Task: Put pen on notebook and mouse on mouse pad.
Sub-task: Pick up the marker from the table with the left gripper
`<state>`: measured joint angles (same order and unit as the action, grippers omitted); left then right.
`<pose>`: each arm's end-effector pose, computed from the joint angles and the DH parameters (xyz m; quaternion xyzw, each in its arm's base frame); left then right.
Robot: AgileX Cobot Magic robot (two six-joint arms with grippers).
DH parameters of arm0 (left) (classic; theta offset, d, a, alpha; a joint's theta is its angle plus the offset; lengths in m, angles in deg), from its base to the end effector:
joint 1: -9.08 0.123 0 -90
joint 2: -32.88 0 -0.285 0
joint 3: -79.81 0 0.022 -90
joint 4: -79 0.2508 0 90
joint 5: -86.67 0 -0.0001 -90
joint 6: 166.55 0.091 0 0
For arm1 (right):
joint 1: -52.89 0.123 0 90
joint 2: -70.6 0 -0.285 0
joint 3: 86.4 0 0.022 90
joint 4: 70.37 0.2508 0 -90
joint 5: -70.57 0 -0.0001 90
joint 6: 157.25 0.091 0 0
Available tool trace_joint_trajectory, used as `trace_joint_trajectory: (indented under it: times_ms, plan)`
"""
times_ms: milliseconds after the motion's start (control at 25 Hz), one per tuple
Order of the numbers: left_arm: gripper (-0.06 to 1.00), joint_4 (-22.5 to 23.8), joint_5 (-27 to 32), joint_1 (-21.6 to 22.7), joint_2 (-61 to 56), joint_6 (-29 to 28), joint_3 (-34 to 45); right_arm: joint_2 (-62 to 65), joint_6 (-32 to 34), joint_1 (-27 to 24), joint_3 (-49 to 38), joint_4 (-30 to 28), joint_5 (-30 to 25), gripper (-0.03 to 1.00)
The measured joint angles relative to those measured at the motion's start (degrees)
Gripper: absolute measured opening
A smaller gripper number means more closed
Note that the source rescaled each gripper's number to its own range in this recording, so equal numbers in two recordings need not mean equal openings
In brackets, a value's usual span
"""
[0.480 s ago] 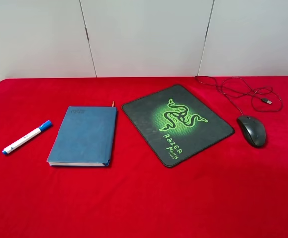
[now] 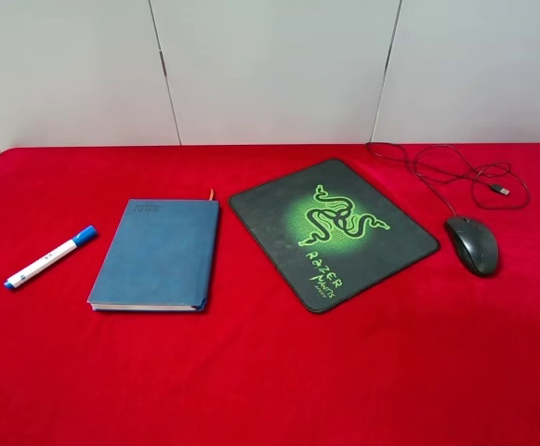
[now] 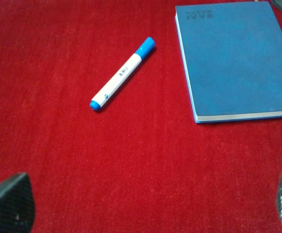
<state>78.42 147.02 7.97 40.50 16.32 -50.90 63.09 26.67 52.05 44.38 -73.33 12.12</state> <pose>-0.0035 -0.0007 0.2744 0.0298 0.8533 0.0029 0.5206 -0.0027 -0.0040 0.2775 0.0354 0.8432 -0.0114 0.5363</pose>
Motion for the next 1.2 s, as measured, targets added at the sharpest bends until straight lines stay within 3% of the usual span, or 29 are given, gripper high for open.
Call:
trace_joint_trajectory:
  times_ms: [520, 760, 1200]
  plan:
    - [1.0, 0.0, 0.0, 0.0, 0.0, 0.0, 0.0, 0.0, 0.0, 0.0, 0.0, 0.0, 0.0, 1.0]
    - [1.0, 1.1, 1.2, 0.0, 1.0, 0.0, -3.7, 0.0, 0.0, 0.0, 0.0, 0.0, 0.0, 1.0]
    - [1.0, 1.2, 5.2, 0.0, 21.5, 0.0, -16.2, 0.0, 0.0, 0.0, 0.0, 0.0, 0.0, 1.0]
